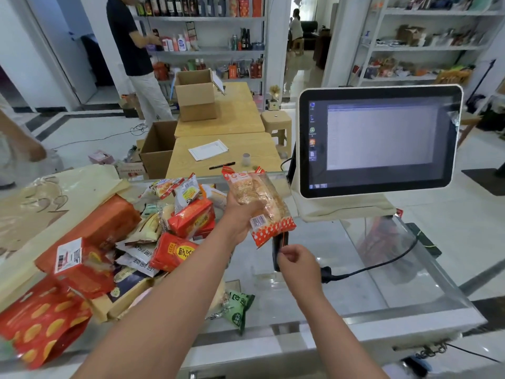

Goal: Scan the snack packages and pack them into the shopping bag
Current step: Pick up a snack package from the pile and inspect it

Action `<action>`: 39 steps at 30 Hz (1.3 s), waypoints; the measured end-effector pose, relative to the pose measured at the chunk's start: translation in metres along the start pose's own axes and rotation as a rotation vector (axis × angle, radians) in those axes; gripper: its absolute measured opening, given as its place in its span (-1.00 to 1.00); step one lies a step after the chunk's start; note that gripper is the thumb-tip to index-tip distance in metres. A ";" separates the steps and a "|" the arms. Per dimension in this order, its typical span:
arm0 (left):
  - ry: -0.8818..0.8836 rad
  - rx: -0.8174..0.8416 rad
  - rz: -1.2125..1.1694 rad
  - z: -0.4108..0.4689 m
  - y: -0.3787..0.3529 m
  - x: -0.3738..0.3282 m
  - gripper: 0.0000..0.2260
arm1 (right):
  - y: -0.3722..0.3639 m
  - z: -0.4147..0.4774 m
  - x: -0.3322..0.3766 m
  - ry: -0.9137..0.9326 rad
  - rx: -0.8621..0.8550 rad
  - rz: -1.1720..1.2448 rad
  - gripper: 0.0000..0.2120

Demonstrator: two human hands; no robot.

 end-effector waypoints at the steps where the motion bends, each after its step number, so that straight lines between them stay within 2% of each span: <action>1: 0.000 -0.002 0.002 0.000 0.002 0.002 -0.34 | 0.007 0.006 -0.005 0.059 -0.076 -0.250 -0.80; 3: 0.004 -0.010 0.004 0.001 0.005 0.006 -0.30 | 0.012 0.018 -0.016 0.117 -0.104 -0.653 -0.57; 4: 0.003 -0.010 0.007 0.000 0.006 0.008 -0.30 | 0.010 0.022 -0.021 0.120 -0.065 -0.762 -0.50; 8: -0.015 0.003 0.027 -0.001 0.006 0.012 -0.41 | -0.008 0.035 -0.031 0.188 0.017 -0.955 -0.35; 11: -0.021 -0.003 0.016 0.000 0.009 0.015 -0.40 | -0.017 0.041 -0.032 0.277 -0.032 -1.003 -0.43; 14: -0.062 -0.031 0.000 0.003 0.016 0.014 -0.38 | -0.015 0.047 -0.030 0.302 -0.009 -0.969 -0.64; 17: -0.118 -0.058 0.000 0.008 0.023 0.010 -0.25 | -0.002 0.049 -0.026 0.301 0.029 -0.905 -0.78; 21: -0.189 -0.098 0.088 0.013 0.028 0.005 -0.18 | 0.029 0.041 -0.018 0.335 -0.020 -0.762 -0.84; 25: -0.210 -0.103 0.137 0.013 0.019 0.009 -0.20 | 0.059 0.026 -0.011 0.257 -0.043 -0.528 -0.85; 28: -0.217 -0.093 0.130 0.015 0.011 0.014 -0.19 | 0.070 0.016 -0.006 0.170 0.002 -0.322 -0.85; 32: -0.203 -0.096 0.139 0.016 0.003 0.020 -0.21 | 0.073 0.007 0.004 0.192 -0.009 -0.269 -0.89; 39: -0.207 -0.084 0.141 0.012 0.002 0.024 -0.19 | 0.079 -0.001 0.015 0.254 -0.096 -0.276 -0.79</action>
Point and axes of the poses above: each hand's wrist, its own z-axis towards the middle knuckle, its own y-axis out of the back of the hand, x = y × z, the point moved 6 cm from there along z, towards the middle knuckle, and after that the axes turned 15 degrees about -z, right-handed, at the moved point
